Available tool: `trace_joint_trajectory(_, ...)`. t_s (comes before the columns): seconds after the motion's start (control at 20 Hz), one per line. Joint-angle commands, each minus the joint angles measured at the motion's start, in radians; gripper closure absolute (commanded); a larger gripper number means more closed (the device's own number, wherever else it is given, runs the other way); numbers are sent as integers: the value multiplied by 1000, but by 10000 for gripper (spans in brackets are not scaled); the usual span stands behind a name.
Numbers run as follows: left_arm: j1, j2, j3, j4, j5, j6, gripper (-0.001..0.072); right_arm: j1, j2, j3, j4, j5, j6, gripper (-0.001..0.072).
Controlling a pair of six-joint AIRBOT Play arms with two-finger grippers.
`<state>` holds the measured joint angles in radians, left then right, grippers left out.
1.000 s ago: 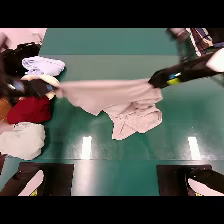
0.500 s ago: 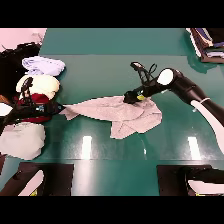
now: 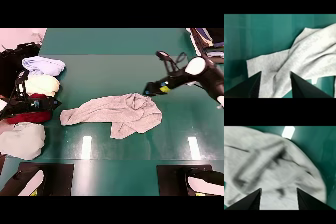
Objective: Fold the shirts.
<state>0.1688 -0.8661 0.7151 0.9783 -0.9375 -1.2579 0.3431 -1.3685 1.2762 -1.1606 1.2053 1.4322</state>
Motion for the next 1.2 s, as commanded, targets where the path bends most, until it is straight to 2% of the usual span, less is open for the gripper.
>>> trace_joint_trajectory(0.0,0,-37,5,45,-14,-3,277,-138,45,-124,-17,45,-1,188)
trace_joint_trajectory(0.15,0,-166,5,-22,-6,15,276,-200,44,-182,17,20,-5,188)
trace_joint_trajectory(0.3,-45,-283,5,-158,8,108,276,-208,43,-193,16,5,-9,188)
trace_joint_trajectory(0.4,-126,-323,6,-187,54,140,240,-208,43,-193,16,1,-9,188)
trace_joint_trajectory(0.45,-159,-329,6,-187,90,137,150,-208,43,-193,16,-2,-10,188)
trace_joint_trajectory(0.6,-230,-330,18,-192,153,131,149,-208,43,-194,16,-1,-21,188)
trace_joint_trajectory(0.65,-248,-330,20,-191,161,133,195,-208,43,-194,15,-2,-21,188)
trace_joint_trajectory(0.8,-265,-330,19,-168,198,132,471,-208,10,-194,14,2,-21,189)
trace_joint_trajectory(0.9,-265,-330,19,-170,213,129,472,-196,-33,-193,29,-7,-26,190)
trace_joint_trajectory(0.95,-265,-330,19,-171,212,129,536,-183,-53,-193,38,-18,-29,190)
trace_joint_trajectory(1.0,-265,-330,19,-171,214,131,675,-168,-73,-193,39,-29,-29,190)
trace_joint_trajectory(1.15,-265,-330,19,-171,211,130,684,-125,-122,-193,39,-71,-28,206)
